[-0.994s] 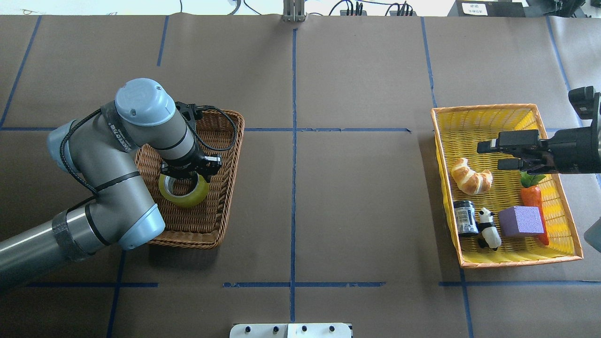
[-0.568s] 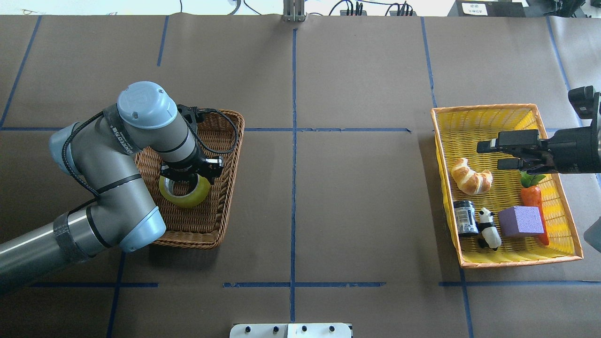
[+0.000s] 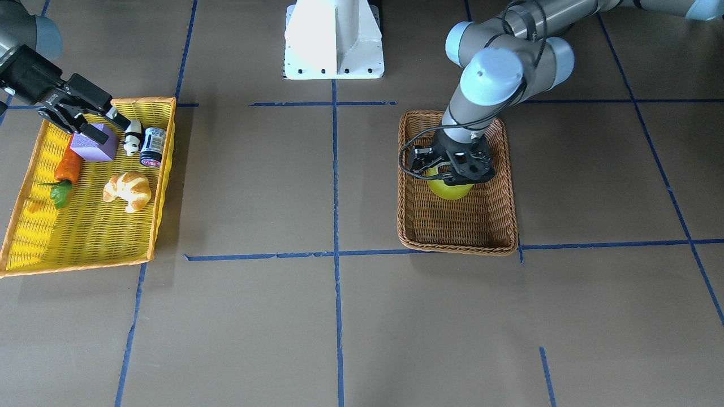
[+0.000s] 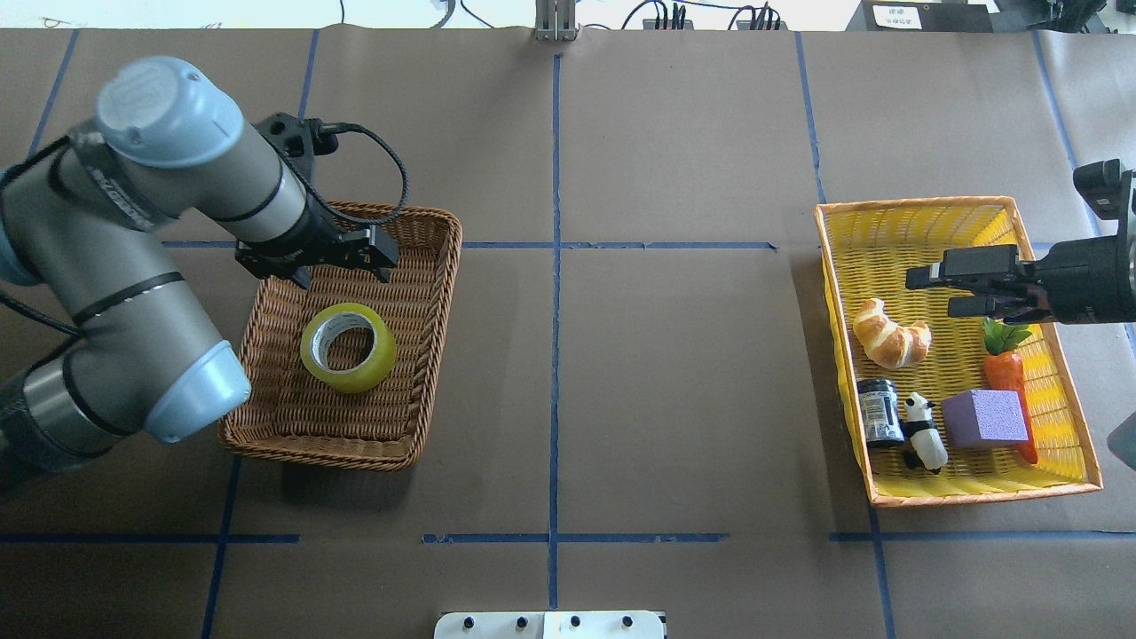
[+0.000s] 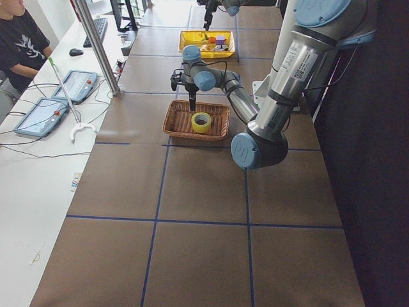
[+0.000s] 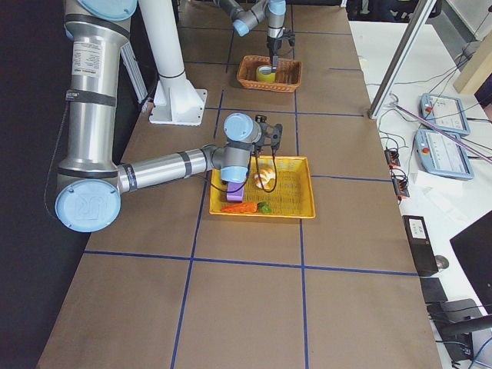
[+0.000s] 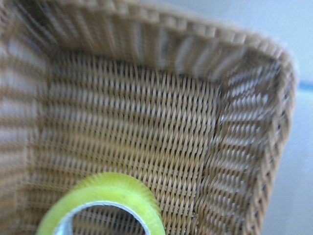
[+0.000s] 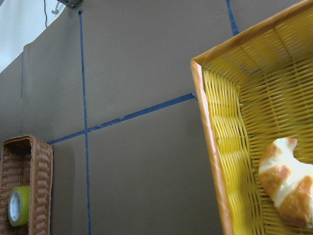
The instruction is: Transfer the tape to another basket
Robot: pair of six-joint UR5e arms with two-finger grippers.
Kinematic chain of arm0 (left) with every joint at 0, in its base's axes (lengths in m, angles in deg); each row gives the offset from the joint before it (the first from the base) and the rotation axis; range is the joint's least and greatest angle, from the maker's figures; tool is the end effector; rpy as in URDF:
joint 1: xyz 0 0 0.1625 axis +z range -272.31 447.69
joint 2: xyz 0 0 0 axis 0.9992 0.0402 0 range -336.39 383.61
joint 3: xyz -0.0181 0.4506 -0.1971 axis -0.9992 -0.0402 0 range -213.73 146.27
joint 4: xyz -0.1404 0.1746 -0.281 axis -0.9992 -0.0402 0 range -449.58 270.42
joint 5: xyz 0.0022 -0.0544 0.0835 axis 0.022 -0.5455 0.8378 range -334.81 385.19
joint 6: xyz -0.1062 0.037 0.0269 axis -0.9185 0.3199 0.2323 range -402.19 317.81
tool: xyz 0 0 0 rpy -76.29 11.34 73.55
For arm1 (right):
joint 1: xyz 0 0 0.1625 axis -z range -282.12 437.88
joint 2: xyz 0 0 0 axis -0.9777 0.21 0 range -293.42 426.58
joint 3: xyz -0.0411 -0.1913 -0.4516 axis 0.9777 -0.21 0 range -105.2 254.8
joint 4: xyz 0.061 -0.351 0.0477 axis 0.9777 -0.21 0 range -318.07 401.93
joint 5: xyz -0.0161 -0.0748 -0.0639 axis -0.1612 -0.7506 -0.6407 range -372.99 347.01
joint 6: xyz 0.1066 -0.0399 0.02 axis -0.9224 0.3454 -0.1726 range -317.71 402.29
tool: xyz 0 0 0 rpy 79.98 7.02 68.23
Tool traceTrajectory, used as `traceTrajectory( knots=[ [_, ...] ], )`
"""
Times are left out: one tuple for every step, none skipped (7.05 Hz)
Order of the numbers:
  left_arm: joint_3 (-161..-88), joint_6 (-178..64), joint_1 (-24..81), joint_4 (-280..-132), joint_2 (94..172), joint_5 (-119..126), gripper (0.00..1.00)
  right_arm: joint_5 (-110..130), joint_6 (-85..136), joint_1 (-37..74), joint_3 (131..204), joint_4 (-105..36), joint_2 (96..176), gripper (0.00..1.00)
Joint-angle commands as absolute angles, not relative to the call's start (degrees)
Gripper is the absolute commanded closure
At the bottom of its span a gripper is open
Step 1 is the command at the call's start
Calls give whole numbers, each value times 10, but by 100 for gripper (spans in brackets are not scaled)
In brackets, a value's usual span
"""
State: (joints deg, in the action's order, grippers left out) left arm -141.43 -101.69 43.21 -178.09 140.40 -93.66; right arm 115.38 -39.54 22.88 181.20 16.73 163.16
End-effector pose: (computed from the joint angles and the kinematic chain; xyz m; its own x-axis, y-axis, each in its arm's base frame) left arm 0.3752 -0.4770 0.3740 0.6420 -0.0073 -0.7667 0.0617 0.9972 0.0423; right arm -0.1711 -0.3516 0.5224 0.1930 0.0815 0.9778 -0.2742 0.9613 -0.0260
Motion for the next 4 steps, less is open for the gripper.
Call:
traceTrajectory(
  knots=[
    [-1478, -800, 351, -1688, 1365, -943, 0, 1180, -182, 181, 1813, 31, 1633, 0],
    [-1471, -711, 295, -1685, 1332, -985, 0, 1238, -63, 118, 1812, -56, 1632, 0],
    [-1457, -611, 231, -1686, 1300, -1021, 0, 1291, 67, 53, 1812, -132, 1647, 0],
    [-1432, -508, 179, -1686, 1266, -1038, 0, 1294, 178, 24, 1811, -178, 1673, 0]
  ],
)
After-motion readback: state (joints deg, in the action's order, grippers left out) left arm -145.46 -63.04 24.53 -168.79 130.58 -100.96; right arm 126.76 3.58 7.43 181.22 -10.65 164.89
